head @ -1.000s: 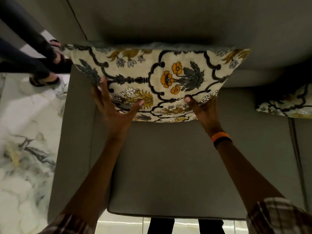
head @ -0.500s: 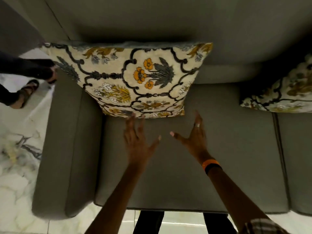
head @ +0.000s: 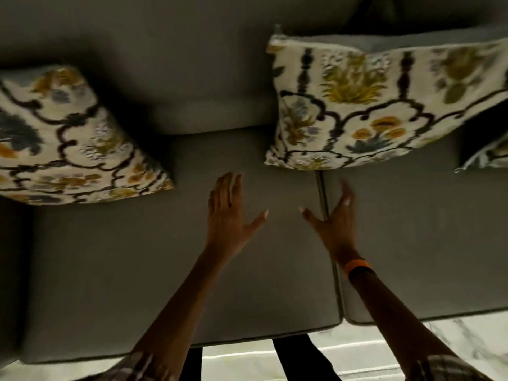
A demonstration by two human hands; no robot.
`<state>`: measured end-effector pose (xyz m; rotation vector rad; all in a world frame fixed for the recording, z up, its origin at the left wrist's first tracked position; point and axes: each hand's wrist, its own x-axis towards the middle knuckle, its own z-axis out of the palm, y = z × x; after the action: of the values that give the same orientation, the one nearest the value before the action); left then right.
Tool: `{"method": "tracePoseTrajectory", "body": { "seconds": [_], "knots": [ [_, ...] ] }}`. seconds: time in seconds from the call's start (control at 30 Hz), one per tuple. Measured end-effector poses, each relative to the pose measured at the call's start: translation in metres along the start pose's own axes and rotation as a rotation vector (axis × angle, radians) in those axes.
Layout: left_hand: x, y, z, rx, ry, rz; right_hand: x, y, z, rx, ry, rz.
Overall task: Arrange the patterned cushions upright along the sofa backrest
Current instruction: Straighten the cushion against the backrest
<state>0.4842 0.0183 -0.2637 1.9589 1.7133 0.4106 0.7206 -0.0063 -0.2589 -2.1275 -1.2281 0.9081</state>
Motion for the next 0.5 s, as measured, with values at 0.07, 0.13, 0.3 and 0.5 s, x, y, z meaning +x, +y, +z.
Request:
{"method": "tracePoseTrajectory", "body": {
  "seconds": [0.07,0.13,0.3,0.5],
  "knots": [
    [0.024,0.023,0.0,-0.157,-0.02,-0.008,0.031,0.007,-0.037,0.198,0.174,0.023],
    [0.052,0.045,-0.003,-0.37,-0.054,-0.036,0.067,0.007,-0.077,0.375,0.264,-0.009],
    [0.108,0.084,-0.005,-0.581,-0.024,0.018,0.135,-0.007,-0.147,0.385,0.153,-0.354],
    [0.109,0.114,0.006,-0.703,0.214,-0.041,0.14,-0.013,-0.155,0.46,0.042,-0.285]
  ]
}}
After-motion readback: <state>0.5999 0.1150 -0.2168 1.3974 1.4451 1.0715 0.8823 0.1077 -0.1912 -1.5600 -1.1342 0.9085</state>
